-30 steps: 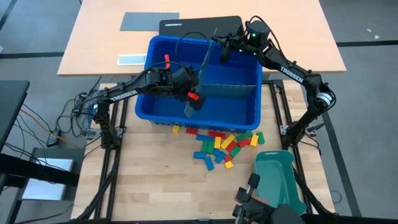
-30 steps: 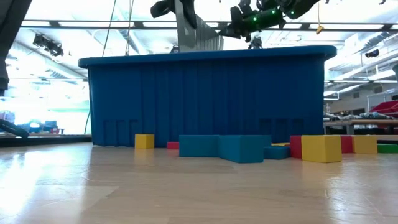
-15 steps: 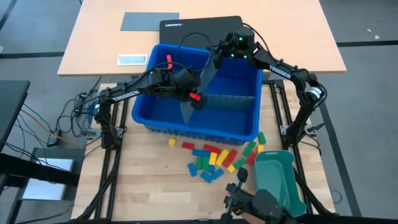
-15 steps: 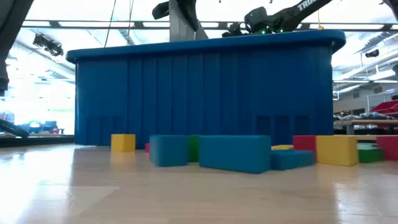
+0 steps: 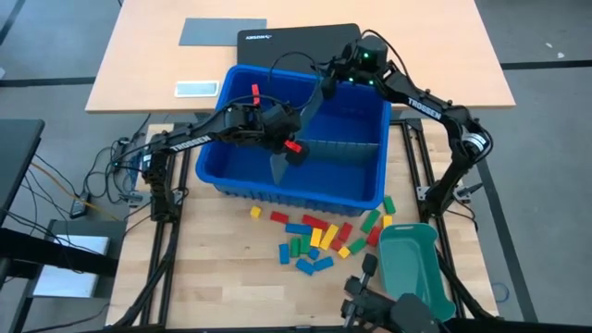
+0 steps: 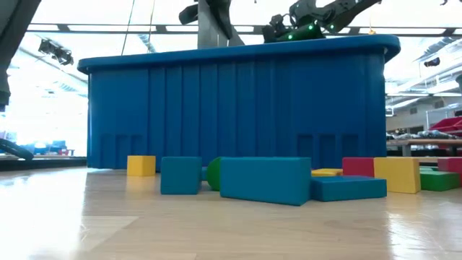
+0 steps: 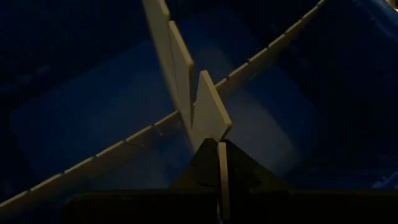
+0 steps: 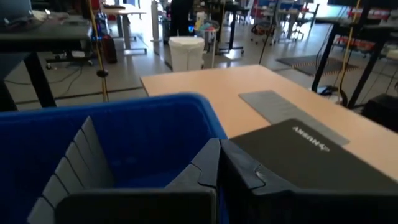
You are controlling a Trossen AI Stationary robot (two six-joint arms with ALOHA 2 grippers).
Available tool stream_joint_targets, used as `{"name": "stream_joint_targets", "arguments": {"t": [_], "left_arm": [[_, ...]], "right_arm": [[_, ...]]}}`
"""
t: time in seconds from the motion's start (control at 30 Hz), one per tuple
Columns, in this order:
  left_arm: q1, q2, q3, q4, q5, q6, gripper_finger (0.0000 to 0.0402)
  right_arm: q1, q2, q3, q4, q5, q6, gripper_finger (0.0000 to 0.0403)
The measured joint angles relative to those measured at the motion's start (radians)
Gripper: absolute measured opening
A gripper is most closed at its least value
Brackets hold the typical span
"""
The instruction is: Sort Items/Unsort Items
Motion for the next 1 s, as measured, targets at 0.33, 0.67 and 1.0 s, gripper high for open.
{"name": "stream_joint_targets", "arguments": {"t": [0.33,0.67,1.0], "left_arm": [[-0.011,0.060,-0.002,-0.004,-0.006,0.009,0.0005],[-0.045,0.101,-0.010,0.013,-0.055,0.012,0.0005],[-0.056,0.105,-0.002,0.002,-0.049,0.040,0.0030]], "right_arm": [[0.013,-0.025,0.001,-0.048,-0.035,-0.015,0.0008],[0.012,-0.039,0.001,-0.075,-0.032,-0.018,0.0007],[0.011,-0.102,0.002,-0.073,-0.024,-0.017,0.0027]]}}
